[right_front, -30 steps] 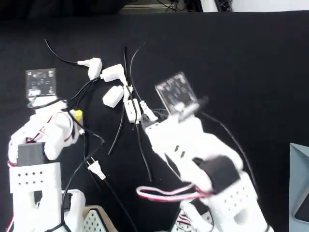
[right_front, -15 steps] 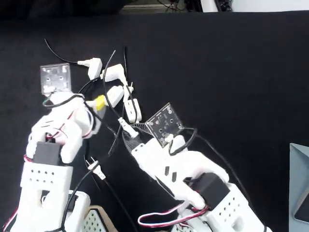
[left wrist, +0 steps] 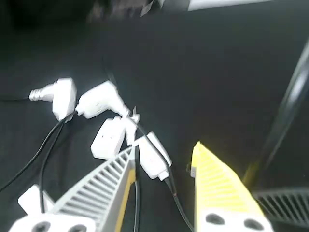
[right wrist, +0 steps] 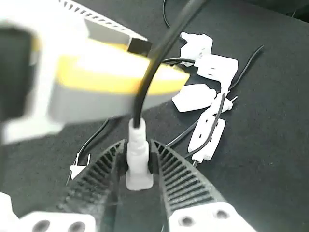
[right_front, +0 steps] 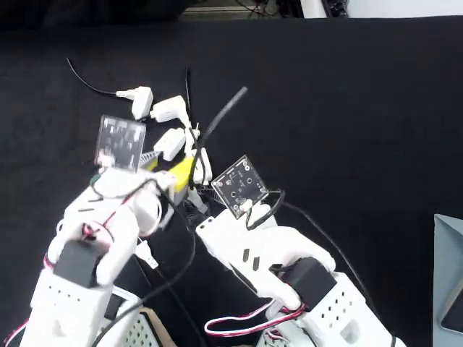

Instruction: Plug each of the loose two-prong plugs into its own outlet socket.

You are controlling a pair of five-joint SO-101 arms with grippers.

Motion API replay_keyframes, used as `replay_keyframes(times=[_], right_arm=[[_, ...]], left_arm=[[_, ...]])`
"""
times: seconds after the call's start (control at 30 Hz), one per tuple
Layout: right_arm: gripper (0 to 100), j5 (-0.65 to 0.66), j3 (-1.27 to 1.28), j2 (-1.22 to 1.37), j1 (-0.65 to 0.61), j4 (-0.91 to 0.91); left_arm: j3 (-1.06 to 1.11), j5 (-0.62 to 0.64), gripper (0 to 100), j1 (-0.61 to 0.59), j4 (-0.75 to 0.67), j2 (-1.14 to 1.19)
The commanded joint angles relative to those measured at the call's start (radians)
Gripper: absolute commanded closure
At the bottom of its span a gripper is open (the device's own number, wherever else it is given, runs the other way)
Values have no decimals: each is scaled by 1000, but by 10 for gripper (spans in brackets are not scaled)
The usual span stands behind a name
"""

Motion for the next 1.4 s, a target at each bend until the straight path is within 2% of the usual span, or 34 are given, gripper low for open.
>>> replay_keyframes(times=[0.0, 0.07, 0.23, 0.4, 0.5, 0.77, 0.93, 1.07, 1.2, 1.27, 1.37], right_arm=[[986, -5, -4, -12, -15, -21], [986, -5, -2, -12, -15, -21], [986, -5, -2, -12, -15, -15], [986, -5, 18, -12, -12, -14], [986, -5, 41, -12, -3, -14], [986, -34, 58, -10, 126, 2], [986, -34, 74, 7, 127, 0], [986, -34, 76, 94, 129, -32], [986, -34, 77, 196, 129, -75], [986, -34, 77, 234, 129, -94], [986, -34, 77, 269, 141, -112]], left_arm=[[76, -25, 805, 61, 6, -157], [116, -32, 805, 73, 6, -215], [180, -141, 805, 110, 8, -330], [216, -149, 805, 91, 8, -373], [205, -144, 805, -28, 14, -371], [182, -166, 801, -421, 21, -344], [90, -269, 801, -553, 34, -117], [-76, -290, 789, -559, 150, 184], [-229, -296, 685, -570, 253, 471], [-275, -279, 649, -587, 267, 591], [-326, -269, 647, -587, 265, 744]])
